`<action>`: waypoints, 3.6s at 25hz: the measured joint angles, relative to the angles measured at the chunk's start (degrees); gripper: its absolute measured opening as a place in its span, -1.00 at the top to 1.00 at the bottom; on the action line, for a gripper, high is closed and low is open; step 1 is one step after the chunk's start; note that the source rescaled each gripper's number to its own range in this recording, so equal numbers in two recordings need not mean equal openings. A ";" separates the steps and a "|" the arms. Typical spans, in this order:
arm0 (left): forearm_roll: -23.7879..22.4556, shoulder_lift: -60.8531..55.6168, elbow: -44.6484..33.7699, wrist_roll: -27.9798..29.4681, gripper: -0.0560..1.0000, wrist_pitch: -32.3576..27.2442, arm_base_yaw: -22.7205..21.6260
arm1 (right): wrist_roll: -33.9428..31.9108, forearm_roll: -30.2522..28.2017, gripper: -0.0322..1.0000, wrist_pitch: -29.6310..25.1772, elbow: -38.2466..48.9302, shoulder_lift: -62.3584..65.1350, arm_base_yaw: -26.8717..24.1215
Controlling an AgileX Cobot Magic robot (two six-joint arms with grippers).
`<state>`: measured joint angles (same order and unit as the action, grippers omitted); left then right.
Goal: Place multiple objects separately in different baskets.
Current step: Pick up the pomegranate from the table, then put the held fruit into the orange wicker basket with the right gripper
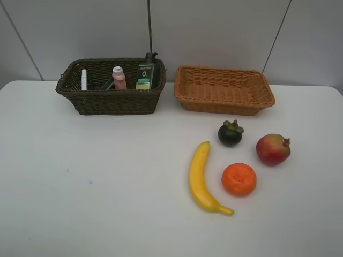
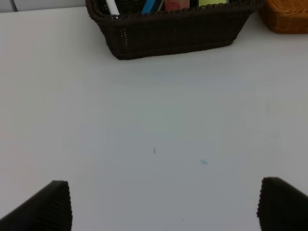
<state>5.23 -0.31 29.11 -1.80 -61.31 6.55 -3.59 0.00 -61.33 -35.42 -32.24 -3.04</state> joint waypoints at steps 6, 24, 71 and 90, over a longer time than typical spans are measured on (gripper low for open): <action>0.00 0.00 0.00 0.00 -0.92 0.11 0.00 | -0.25 0.00 -1.00 0.23 -8.32 -21.92 0.00; 0.00 0.00 0.00 0.00 -0.92 0.16 0.00 | 2.61 5.30 -1.00 9.17 -16.26 -54.16 5.27; 0.00 0.00 0.00 0.00 -0.92 0.16 0.00 | 3.59 -0.95 -0.29 11.96 -25.50 -78.50 10.81; 0.00 0.00 0.00 0.00 -0.92 0.16 0.00 | 3.59 -4.72 -0.29 9.65 -67.63 -92.69 10.81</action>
<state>5.23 -0.31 29.11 -1.80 -61.15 6.55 0.00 -4.72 -51.68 -103.05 -124.93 7.77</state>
